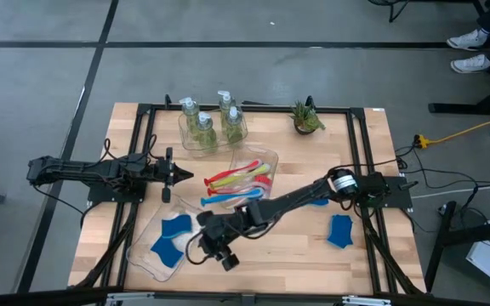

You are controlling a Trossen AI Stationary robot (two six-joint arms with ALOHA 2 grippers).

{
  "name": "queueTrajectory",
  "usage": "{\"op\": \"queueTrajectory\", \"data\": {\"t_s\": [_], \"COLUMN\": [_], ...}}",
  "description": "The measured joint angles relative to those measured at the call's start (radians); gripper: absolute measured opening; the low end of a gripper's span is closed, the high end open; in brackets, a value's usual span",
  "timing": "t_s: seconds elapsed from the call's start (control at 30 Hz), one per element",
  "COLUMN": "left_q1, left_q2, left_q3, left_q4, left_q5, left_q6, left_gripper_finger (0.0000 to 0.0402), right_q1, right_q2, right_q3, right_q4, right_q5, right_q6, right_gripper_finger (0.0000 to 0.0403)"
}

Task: Pick & Place Kitchen Sink Supplies
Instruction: Put the blue sponge into the bottom transparent bin

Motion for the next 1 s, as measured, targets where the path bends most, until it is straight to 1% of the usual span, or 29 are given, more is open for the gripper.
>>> {"op": "queueTrajectory", "data": {"t_s": [0.17,0.3,0.37,0.43,0.5,0.63,0.73,0.8,0.9,1.0], "left_q1": [0.000,0.000,0.000,0.000,0.000,0.000,0.000,0.000,0.000,0.000], "left_q2": [0.000,0.000,0.000,0.000,0.000,0.000,0.000,0.000,0.000,0.000], "left_q3": [0.000,0.000,0.000,0.000,0.000,0.000,0.000,0.000,0.000,0.000], "left_q4": [0.000,0.000,0.002,-0.002,0.002,0.001,0.000,0.000,0.000,0.000], "left_q5": [0.000,0.000,0.000,0.000,0.000,0.000,0.000,0.000,0.000,0.000], "left_q6": [0.000,0.000,0.000,0.000,0.000,0.000,0.000,0.000,0.000,0.000], "left_gripper_finger": [0.0012,0.0009,0.0008,0.0009,0.0011,0.0013,0.0011,0.0009,0.0009,0.0011], "right_q1": [0.000,0.000,0.000,0.001,0.002,0.002,0.009,0.021,0.045,0.073], "right_q2": [-0.017,-0.036,-0.043,-0.054,-0.081,-0.187,-0.295,-0.378,-0.513,-0.633], "right_q3": [0.000,0.000,0.000,-0.022,-0.072,-0.250,-0.445,-0.582,-0.773,-0.928], "right_q4": [-0.049,-0.066,-0.103,-0.109,-0.105,-0.005,0.133,0.237,0.390,0.495], "right_q5": [0.011,0.030,0.051,0.073,0.079,0.079,0.105,0.158,0.270,0.362], "right_q6": [0.058,0.068,0.069,0.069,0.077,0.121,0.171,0.198,0.234,0.259], "right_gripper_finger": [0.0159,0.0144,0.0138,0.0132,0.0125,0.0113,0.0105,0.0101,0.0097,0.0096]}}
